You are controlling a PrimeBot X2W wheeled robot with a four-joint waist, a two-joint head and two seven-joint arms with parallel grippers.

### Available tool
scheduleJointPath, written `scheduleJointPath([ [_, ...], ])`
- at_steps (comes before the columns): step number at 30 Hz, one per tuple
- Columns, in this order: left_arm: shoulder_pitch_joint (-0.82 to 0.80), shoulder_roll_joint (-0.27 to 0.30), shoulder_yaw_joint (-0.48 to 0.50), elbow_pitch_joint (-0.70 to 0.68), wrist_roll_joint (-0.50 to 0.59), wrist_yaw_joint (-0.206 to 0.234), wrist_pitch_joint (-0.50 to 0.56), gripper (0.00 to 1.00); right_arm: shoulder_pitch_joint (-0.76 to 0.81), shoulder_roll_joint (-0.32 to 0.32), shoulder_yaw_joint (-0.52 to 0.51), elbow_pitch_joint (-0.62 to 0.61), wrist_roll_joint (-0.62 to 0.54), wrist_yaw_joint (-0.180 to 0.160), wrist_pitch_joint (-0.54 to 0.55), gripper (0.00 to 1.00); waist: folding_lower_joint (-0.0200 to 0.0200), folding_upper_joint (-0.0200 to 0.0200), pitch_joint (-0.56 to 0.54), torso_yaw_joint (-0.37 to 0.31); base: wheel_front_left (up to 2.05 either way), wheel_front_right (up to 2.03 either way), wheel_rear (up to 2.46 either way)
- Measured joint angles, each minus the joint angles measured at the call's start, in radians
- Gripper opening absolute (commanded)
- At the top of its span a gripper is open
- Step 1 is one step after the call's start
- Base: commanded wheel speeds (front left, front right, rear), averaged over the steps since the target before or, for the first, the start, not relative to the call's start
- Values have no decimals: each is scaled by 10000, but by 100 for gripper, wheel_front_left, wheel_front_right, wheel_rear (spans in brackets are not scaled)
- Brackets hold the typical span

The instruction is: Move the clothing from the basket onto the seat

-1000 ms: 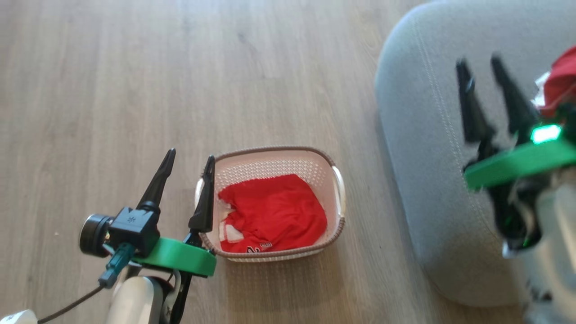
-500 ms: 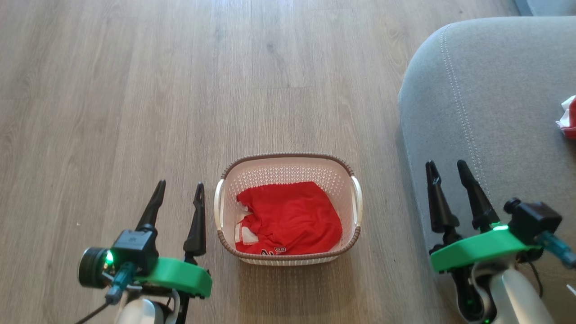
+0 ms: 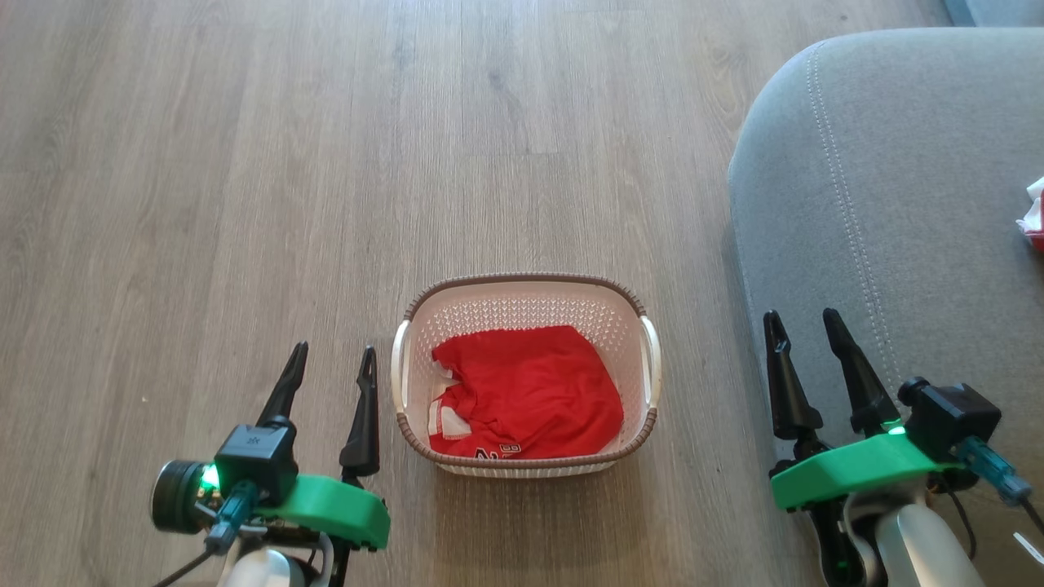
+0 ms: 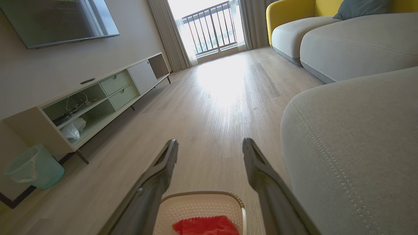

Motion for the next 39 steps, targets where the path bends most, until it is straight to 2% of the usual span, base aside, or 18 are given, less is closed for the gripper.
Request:
scheduleJointPath([
  [20, 0, 0, -104, 8, 0, 0, 0, 100, 43, 77, -44, -86, 2, 0, 0, 100, 0, 0, -54, 30, 0, 0, 0],
  [29, -5, 0, -109, 4, 4, -31, 0, 100, 42, 79, -61, -173, 4, 0, 0, 100, 0, 0, 291, -46, 0, 0, 0],
  [33, -126, 0, -128, 111, 192, -228, 0, 100, 37, 82, -163, -215, -4, 0, 0, 100, 0, 0, 676, -137, 0, 0, 0],
  [39, -521, 17, -349, 807, 815, -754, 0, 100, 22, 94, -399, -224, -608, 0, 0, 100, 0, 0, 1402, -372, 0, 0, 0],
])
